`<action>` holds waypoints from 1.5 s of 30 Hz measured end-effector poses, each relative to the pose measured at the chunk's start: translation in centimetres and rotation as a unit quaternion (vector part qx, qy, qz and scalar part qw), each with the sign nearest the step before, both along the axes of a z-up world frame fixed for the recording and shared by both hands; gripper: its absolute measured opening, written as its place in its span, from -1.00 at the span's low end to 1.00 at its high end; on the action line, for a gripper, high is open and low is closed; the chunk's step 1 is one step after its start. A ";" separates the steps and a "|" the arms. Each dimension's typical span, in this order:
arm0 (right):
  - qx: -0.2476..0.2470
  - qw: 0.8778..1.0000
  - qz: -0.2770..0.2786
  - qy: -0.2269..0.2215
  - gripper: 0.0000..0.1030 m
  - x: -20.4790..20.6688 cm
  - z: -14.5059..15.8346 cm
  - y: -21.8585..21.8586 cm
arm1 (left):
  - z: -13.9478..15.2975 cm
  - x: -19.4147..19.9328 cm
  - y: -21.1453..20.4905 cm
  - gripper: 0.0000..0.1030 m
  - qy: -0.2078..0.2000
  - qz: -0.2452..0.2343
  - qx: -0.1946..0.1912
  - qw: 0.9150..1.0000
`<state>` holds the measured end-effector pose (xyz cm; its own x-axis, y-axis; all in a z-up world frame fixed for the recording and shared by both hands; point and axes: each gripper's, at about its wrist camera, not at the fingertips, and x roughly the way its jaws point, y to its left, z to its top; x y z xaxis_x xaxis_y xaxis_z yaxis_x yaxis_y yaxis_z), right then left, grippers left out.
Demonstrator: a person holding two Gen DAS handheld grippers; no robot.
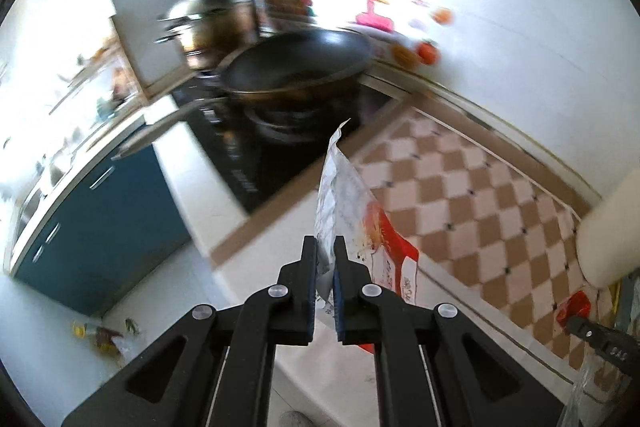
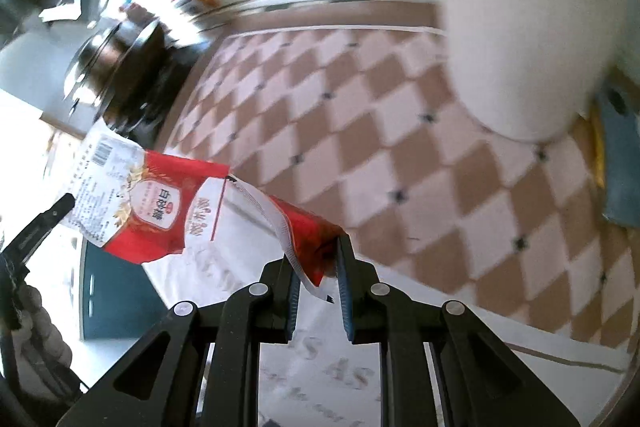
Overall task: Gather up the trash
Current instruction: 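Grasp the red snack bag corner with the right tool while the left grasps the white-red bag, then carry the red bag with the right tool while the left carries its bag to the bin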
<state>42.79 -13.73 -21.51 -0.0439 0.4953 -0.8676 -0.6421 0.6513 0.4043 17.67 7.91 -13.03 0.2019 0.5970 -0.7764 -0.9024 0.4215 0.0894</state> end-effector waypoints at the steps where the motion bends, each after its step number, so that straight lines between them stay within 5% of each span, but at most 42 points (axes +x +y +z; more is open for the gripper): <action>1: 0.002 1.000 0.014 -0.001 -0.66 -0.7 0.3 1.2 | 0.3 -1.1 0.3 -0.92 -0.003 0.010 0.002 1.000; 11: 0.023 0.988 0.153 -0.023 -0.66 -13.0 4.0 12.9 | 1.9 -16.2 3.0 -0.92 -0.017 0.117 0.014 0.993; 17: 0.024 0.975 0.220 -0.016 -0.66 -23.5 4.0 18.3 | -0.5 -26.0 4.0 -0.92 -0.011 0.169 -0.008 0.986; 23: -0.001 0.961 0.277 -0.001 -0.67 -34.5 0.6 22.3 | -5.6 -33.5 6.1 -0.92 -0.007 0.200 -0.048 0.979; 33: -0.066 0.938 0.341 -0.004 -0.68 -46.7 -12.3 29.5 | -22.9 -40.2 13.0 -0.92 -0.018 0.259 -0.165 0.951; 41: -0.140 0.916 0.376 -0.011 -0.68 -50.2 -29.2 34.8 | -40.3 -41.3 18.8 -0.91 -0.029 0.281 -0.243 0.928; 45: -0.176 0.908 0.381 -0.017 -0.68 -50.1 -37.9 37.1 | -50.0 -41.3 20.9 -0.91 -0.058 0.286 -0.301 0.908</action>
